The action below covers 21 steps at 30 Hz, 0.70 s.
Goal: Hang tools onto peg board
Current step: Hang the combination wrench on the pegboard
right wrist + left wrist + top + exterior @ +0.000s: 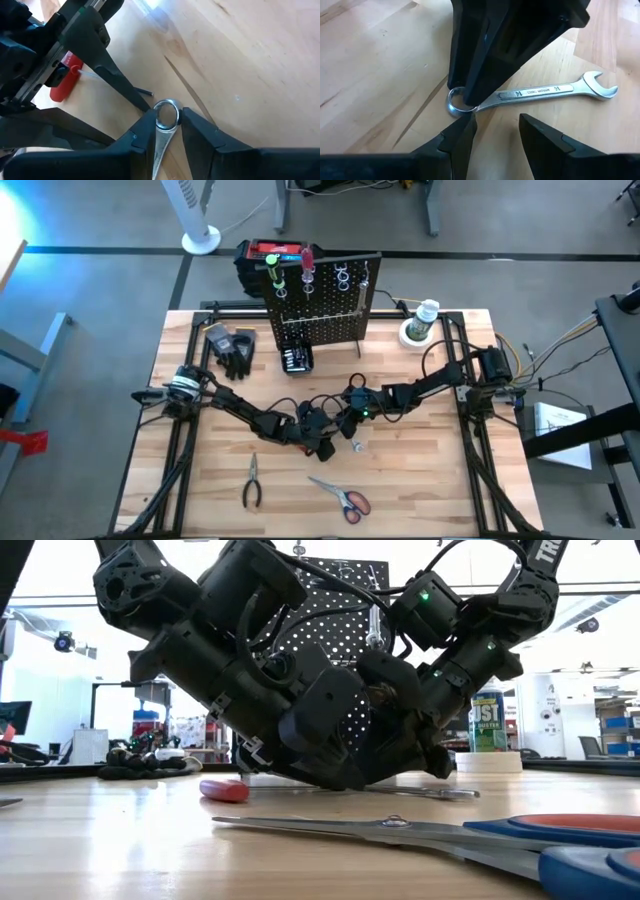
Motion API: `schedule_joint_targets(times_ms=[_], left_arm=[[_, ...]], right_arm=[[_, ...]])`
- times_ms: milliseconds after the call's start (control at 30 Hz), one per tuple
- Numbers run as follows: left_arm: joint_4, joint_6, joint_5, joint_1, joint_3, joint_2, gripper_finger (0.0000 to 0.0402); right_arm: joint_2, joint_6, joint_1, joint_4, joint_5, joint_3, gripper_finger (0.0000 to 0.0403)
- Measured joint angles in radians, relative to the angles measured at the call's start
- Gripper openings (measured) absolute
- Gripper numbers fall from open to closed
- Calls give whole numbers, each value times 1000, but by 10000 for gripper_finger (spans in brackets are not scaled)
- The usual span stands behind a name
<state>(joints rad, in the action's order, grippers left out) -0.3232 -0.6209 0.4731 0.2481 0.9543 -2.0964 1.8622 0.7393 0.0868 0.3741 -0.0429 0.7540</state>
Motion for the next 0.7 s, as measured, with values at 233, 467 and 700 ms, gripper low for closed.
schedule_joint_targets(times_ms=[233, 467, 700], left_arm=[[0, -1, 5, 0, 0, 0, 155], [-9, 2, 11, -2, 0, -2, 155], [-23, 9, 13, -4, 0, -4, 155]], right_arm=[[-18, -1, 5, -1, -1, 0, 67], [-57, -24, 40, 50, -143, 11, 67], [-60, -43, 37, -15, -106, 12, 53]])
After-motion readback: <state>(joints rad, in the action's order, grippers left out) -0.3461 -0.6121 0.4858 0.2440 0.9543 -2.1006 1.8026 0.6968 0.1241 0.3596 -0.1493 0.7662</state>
